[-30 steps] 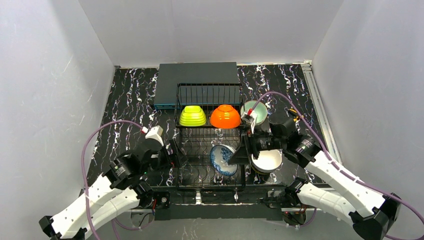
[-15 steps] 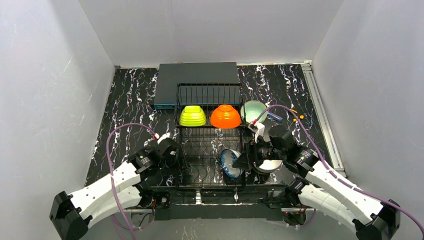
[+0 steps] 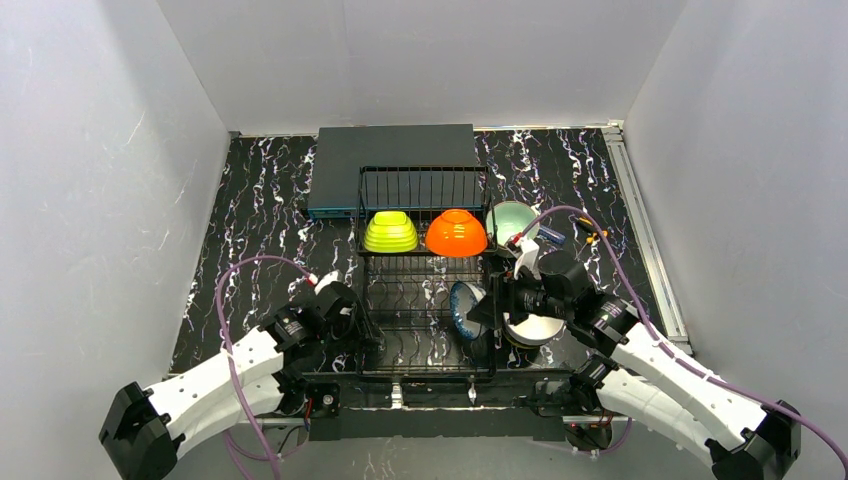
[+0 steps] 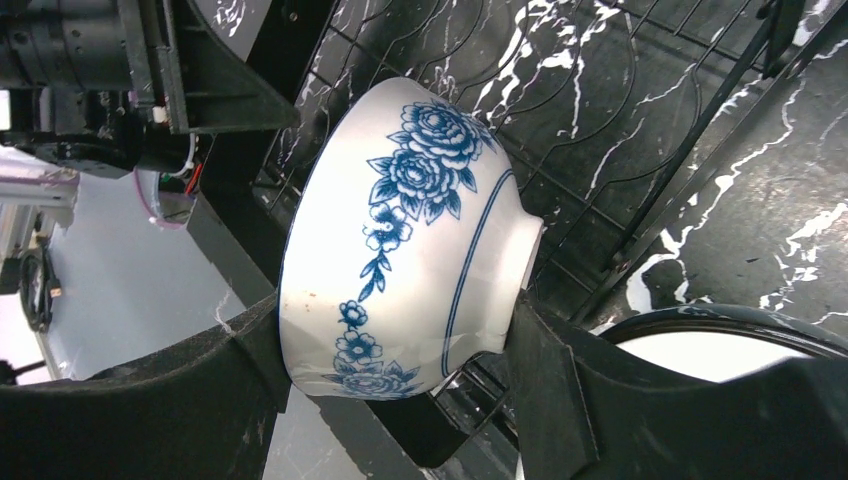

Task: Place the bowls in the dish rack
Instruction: Place the bowl in the dish rack.

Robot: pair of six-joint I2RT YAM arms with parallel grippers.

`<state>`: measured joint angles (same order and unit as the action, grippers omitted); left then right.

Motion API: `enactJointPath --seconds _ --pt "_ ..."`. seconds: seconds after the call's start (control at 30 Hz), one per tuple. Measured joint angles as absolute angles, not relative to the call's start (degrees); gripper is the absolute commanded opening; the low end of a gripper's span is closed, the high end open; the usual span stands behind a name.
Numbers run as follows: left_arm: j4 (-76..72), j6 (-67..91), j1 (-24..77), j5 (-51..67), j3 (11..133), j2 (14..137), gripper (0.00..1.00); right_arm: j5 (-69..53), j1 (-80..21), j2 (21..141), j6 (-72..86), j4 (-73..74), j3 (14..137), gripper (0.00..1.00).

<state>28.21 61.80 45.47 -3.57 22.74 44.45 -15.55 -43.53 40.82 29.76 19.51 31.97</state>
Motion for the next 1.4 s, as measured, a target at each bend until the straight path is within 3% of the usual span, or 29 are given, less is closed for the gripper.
enactJointPath --seconds 0.23,0.53,1.03,1.2,1.4 --pt "28.53 61.89 45.63 -2.72 24.58 42.04 0.75 -11.4 -43.53 40.42 29.69 19.44 31.97 0.01" --pt "32.64 54.43 40.8 -3.05 36.69 46.52 0.84 -6.74 -43.53 39.11 30.0 17.67 28.73 0.01" --pt "31.29 42.65 23.29 11.05 39.2 51.29 0.82 -2.96 -43.53 38.26 32.84 13.72 26.96 0.01" --pt "27.07 41.69 21.58 16.21 37.21 49.89 0.75 -3.09 -43.57 38.65 33.69 12.53 26.96 0.01" --pt "21.45 41.52 21.58 21.85 31.18 42.48 0.74 -4.12 -43.75 40.27 36.69 10.44 26.96 0.01"
